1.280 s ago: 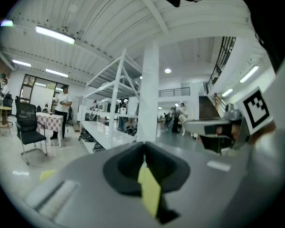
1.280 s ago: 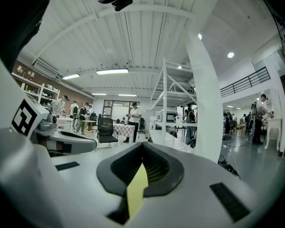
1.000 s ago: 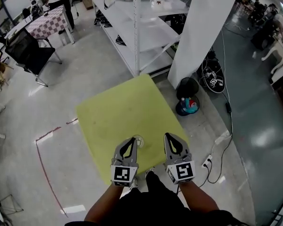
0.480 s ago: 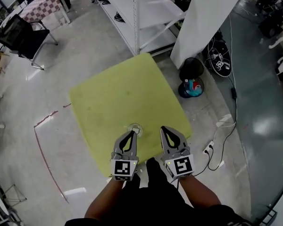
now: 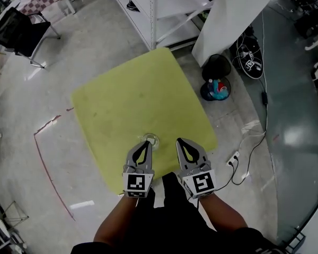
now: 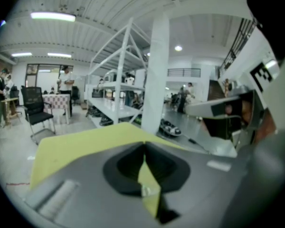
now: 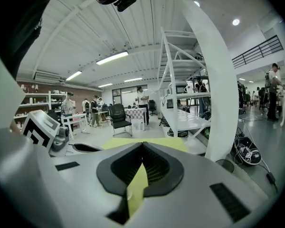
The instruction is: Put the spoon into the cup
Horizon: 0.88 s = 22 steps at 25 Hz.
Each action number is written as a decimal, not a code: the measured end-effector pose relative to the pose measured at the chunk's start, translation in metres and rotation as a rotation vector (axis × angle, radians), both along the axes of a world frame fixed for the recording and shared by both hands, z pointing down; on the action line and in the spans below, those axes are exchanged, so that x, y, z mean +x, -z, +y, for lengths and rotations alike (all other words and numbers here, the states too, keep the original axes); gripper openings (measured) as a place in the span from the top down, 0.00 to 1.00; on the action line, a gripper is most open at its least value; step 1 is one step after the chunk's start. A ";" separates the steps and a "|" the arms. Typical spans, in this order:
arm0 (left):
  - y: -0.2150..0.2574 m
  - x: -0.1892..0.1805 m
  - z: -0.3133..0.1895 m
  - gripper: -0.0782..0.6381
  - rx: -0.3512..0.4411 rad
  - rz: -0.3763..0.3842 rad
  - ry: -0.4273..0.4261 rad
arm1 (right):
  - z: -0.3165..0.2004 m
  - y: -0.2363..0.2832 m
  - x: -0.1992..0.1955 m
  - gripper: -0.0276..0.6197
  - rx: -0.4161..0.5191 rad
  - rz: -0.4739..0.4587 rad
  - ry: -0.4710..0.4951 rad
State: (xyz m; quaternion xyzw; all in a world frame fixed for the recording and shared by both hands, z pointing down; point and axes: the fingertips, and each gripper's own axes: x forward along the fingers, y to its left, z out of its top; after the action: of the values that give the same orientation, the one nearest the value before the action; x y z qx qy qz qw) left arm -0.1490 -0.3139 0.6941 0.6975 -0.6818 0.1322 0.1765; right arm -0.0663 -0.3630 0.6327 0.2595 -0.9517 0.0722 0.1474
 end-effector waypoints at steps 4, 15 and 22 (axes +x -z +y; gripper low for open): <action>-0.006 0.004 0.001 0.87 0.010 0.048 0.014 | 0.005 -0.006 -0.004 0.95 -0.015 0.007 0.012; -0.004 0.004 0.008 0.69 0.011 0.082 0.016 | 0.014 -0.007 -0.005 0.95 -0.030 0.015 0.023; 0.016 -0.006 0.011 0.69 0.044 0.047 0.030 | 0.018 0.004 -0.011 0.95 -0.006 0.001 0.027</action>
State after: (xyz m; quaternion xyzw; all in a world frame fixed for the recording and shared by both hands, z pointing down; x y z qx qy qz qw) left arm -0.1547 -0.3025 0.6783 0.6937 -0.6907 0.0982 0.1791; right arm -0.0770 -0.3450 0.6284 0.2462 -0.9548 0.0730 0.1498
